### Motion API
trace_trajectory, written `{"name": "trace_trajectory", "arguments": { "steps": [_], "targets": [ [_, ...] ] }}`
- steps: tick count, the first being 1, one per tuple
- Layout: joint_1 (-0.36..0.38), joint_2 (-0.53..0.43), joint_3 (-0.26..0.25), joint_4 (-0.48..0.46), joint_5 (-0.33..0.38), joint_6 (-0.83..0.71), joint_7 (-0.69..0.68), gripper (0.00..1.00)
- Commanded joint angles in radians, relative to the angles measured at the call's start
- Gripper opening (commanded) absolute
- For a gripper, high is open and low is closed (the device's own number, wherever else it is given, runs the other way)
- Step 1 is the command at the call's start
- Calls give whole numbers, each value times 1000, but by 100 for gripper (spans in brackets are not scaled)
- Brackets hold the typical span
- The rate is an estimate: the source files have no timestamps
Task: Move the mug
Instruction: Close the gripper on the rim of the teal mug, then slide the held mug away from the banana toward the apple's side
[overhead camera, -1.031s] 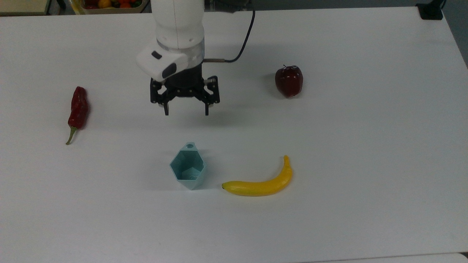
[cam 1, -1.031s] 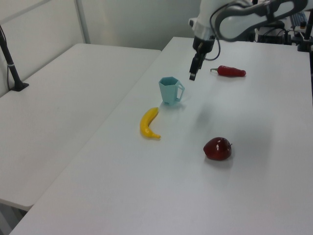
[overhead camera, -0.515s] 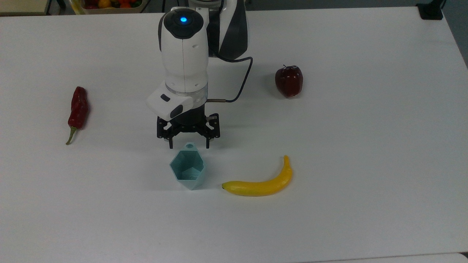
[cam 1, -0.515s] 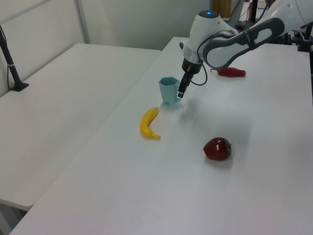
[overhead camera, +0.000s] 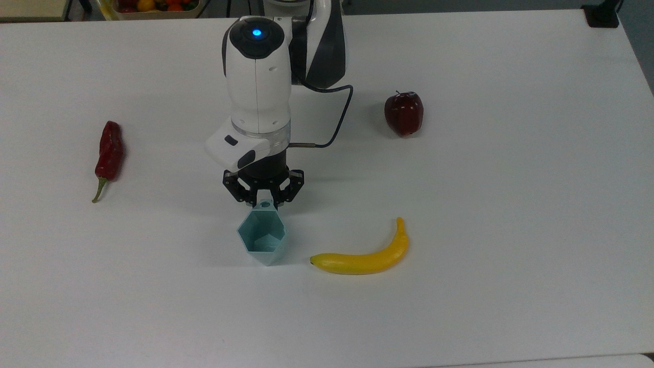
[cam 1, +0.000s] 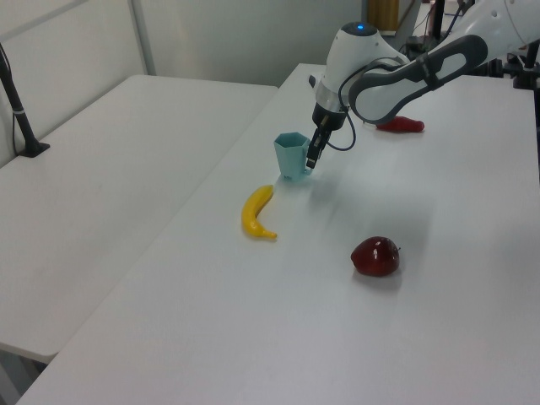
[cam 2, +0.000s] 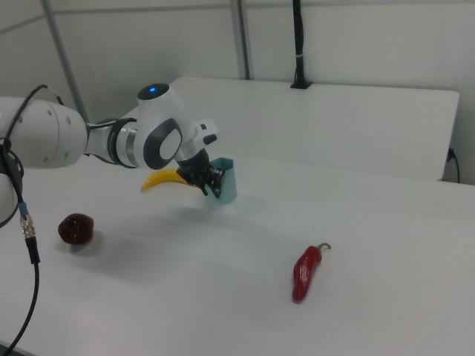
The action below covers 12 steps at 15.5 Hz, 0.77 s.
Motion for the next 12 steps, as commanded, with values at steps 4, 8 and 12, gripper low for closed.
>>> {"name": "trace_trajectory", "arguments": {
  "steps": [4, 8, 12],
  "targets": [
    [13, -28, -10, -6, 18, 8, 21, 2],
    [16, -169, -10, -131, 9, 7, 23, 2],
    [16, -371, -10, -343, 7, 5, 21, 2]
  ]
}}
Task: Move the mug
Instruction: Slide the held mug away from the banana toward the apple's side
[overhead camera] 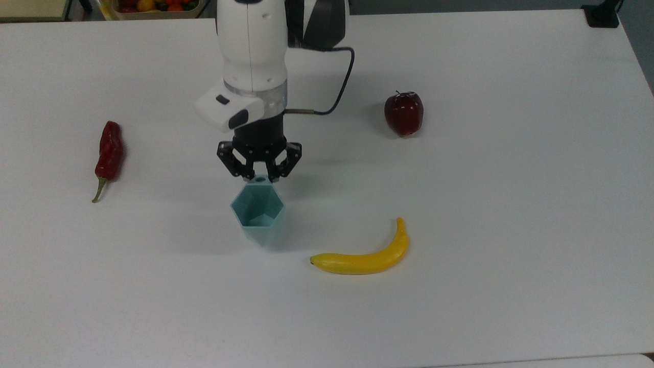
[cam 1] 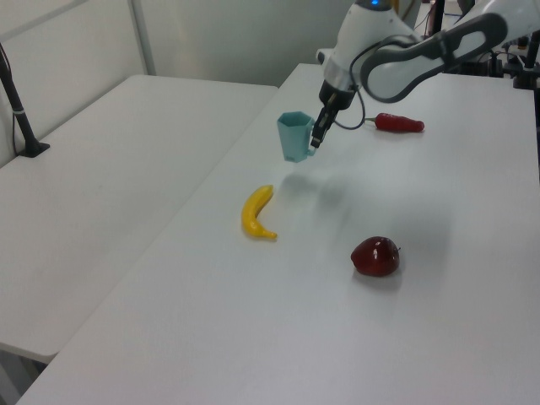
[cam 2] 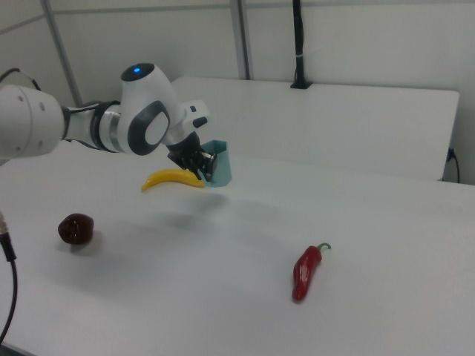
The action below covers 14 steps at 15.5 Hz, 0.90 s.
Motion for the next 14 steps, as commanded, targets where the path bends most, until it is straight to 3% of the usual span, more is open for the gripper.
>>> {"name": "trace_trajectory", "arguments": {
  "steps": [1, 7, 12, 14],
  "targets": [
    [15, -269, -10, -302, 5, 4, 9, 2],
    [18, -505, -7, -633, -9, 7, 8, 3],
    [20, -518, -4, -709, -10, 8, 8, 3],
    [18, -510, -4, -709, -10, 8, 8, 9]
  ]
}}
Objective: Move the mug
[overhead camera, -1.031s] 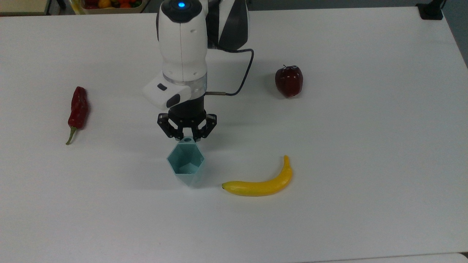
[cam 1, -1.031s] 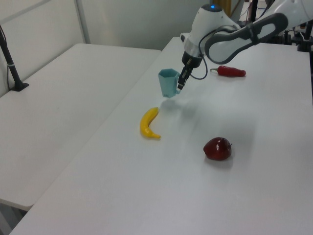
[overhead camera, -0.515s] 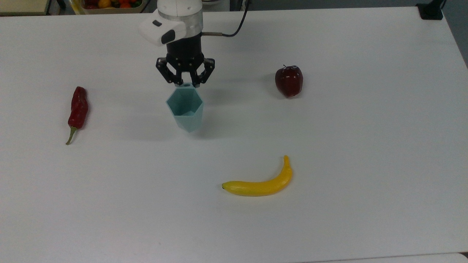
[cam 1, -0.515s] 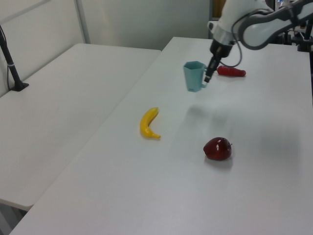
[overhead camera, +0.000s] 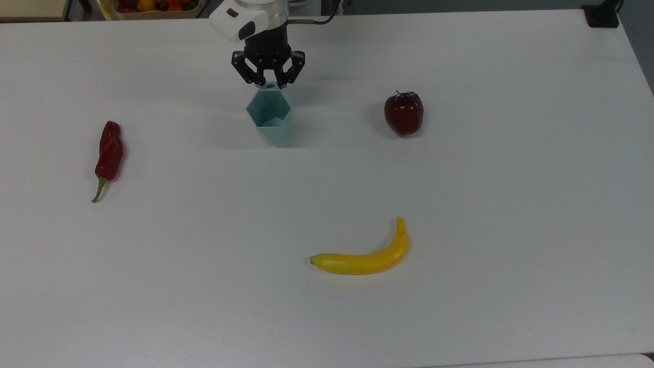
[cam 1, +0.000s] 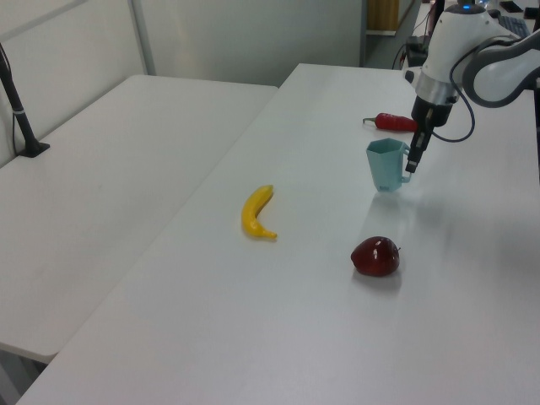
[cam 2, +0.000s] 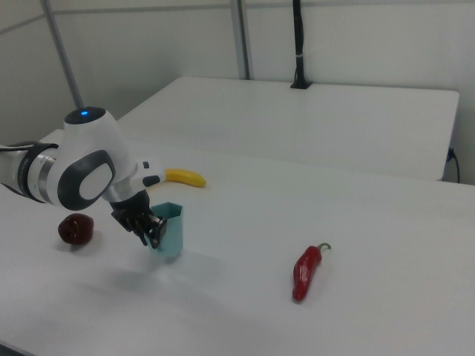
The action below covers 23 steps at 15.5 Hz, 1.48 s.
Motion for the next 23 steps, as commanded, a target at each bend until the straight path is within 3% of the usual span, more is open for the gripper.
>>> {"name": "trace_trajectory", "arguments": {
  "steps": [1, 3, 5, 7, 9, 10, 11, 19, 23],
  "targets": [
    [13, -17, -6, -27, -8, 12, 6, 16],
    [15, -17, -6, -25, -8, -11, 6, 38],
    [13, -17, -4, -13, -18, -83, 6, 48],
    [13, -18, -3, 4, -50, -152, 5, 66],
    [15, -18, -1, 44, -62, -227, 6, 78],
    [15, -18, -1, 73, -62, -269, 5, 92],
    [22, -20, -1, 112, -62, -321, 6, 100],
    [27, 12, 0, 611, -56, -764, 5, 100],
    [27, 11, -1, 680, -50, -838, 9, 100]
  ]
}}
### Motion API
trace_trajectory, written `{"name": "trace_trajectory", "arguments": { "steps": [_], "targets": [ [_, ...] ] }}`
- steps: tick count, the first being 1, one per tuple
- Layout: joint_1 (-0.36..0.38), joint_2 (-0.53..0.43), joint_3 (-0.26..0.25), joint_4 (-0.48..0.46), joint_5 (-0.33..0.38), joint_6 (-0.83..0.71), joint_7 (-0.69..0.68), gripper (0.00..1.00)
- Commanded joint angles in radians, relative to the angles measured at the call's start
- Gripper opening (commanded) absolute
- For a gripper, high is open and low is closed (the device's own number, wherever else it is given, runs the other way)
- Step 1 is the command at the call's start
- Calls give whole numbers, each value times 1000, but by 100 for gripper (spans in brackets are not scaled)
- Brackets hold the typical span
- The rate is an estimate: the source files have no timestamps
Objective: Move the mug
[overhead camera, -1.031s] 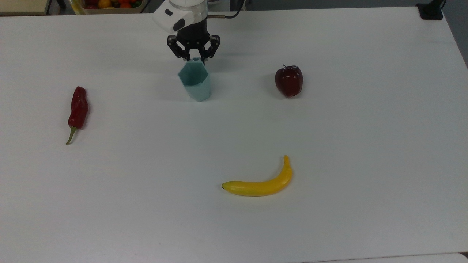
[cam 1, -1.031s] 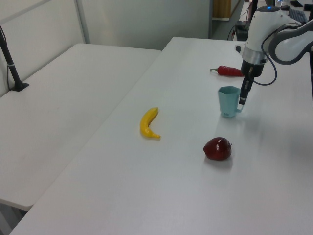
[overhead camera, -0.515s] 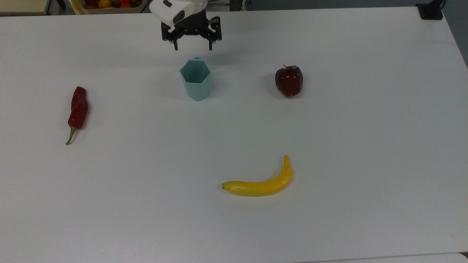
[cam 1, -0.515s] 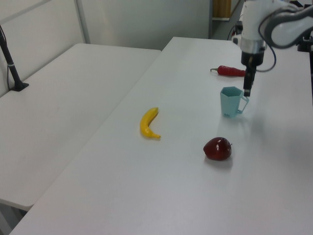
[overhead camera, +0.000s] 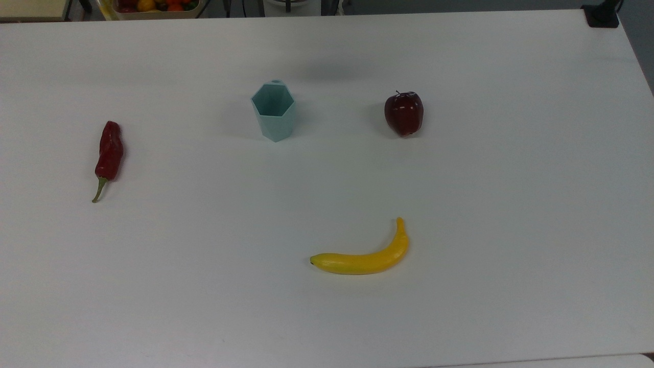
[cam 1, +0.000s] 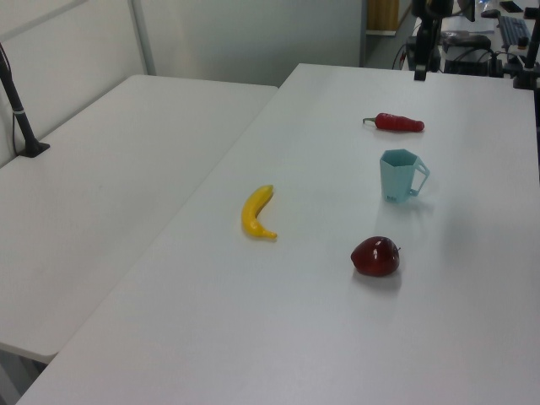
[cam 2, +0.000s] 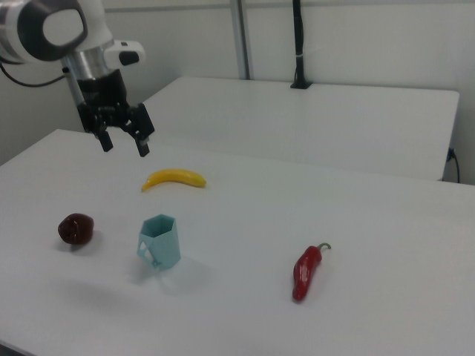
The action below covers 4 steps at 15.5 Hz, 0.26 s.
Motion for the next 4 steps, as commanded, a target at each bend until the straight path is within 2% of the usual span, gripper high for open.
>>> {"name": "trace_trajectory", "arguments": {
  "steps": [1, 4],
  "targets": [
    [11, 19, -6, 53, 1, -63, 10, 100],
    [1, 19, -9, 52, 1, -64, 8, 100]
  ]
}}
